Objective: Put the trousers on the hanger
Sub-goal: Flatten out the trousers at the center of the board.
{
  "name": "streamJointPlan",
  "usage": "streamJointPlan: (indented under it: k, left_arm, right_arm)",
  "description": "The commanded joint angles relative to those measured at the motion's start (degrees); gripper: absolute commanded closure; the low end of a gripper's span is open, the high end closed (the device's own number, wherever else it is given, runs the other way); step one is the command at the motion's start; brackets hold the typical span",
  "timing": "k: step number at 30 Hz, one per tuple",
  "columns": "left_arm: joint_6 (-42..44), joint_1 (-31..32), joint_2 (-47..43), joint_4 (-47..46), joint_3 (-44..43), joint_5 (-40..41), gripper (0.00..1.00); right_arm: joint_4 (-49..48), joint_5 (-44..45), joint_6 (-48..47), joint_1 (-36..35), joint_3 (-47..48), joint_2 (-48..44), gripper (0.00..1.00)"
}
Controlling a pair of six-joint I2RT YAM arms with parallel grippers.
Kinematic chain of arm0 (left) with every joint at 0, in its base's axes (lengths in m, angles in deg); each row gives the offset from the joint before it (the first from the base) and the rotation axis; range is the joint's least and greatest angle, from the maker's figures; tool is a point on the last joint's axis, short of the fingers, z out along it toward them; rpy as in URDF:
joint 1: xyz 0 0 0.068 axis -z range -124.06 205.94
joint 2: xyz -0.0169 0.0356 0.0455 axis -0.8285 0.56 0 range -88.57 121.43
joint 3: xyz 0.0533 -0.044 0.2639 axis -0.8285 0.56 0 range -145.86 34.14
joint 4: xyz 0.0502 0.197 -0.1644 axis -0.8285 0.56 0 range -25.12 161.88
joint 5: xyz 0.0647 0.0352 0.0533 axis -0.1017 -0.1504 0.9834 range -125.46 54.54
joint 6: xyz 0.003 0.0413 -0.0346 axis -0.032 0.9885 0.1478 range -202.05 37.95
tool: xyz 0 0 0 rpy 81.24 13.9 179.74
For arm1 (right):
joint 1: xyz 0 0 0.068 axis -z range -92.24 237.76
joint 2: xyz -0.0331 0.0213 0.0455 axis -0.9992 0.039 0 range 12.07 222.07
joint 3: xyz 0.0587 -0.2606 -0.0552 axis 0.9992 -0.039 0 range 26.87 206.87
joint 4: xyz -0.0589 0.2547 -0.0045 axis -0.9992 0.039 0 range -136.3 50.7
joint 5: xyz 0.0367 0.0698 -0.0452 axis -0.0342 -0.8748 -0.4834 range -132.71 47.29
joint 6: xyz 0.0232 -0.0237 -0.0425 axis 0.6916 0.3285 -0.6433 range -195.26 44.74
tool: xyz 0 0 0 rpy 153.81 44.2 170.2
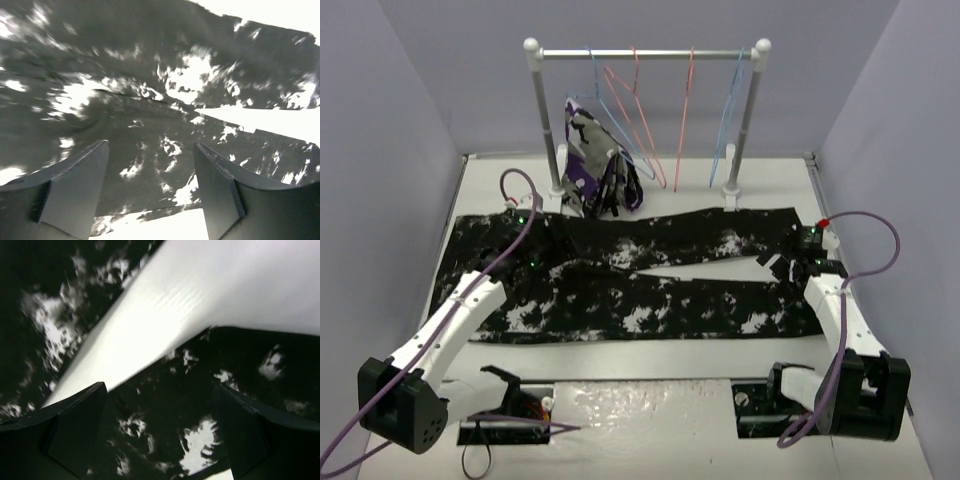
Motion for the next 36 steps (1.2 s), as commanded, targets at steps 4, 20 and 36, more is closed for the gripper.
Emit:
streamJointPlan:
  k: [4, 20, 36]
  left_arm:
    - [0.85, -1.59, 0.21, 3.38, 6.68, -1.53, 0.34]
    - [5.71, -1.59, 0.55, 5.39, 5.83, -4.68, 0.34]
    - [6.9, -1.5, 4.64, 5.56, 2.64, -5.05, 0.34]
  right_arm:
    - [4.94, 15.32, 1.73, -0.57, 3.33, -3.27, 0.16]
    - [-0.33, 10.11, -1.15, 5.24, 5.62, 19.15, 0.09]
    - [-4.8, -8.23, 16.59, -18.41, -12.78, 7.39, 0.08]
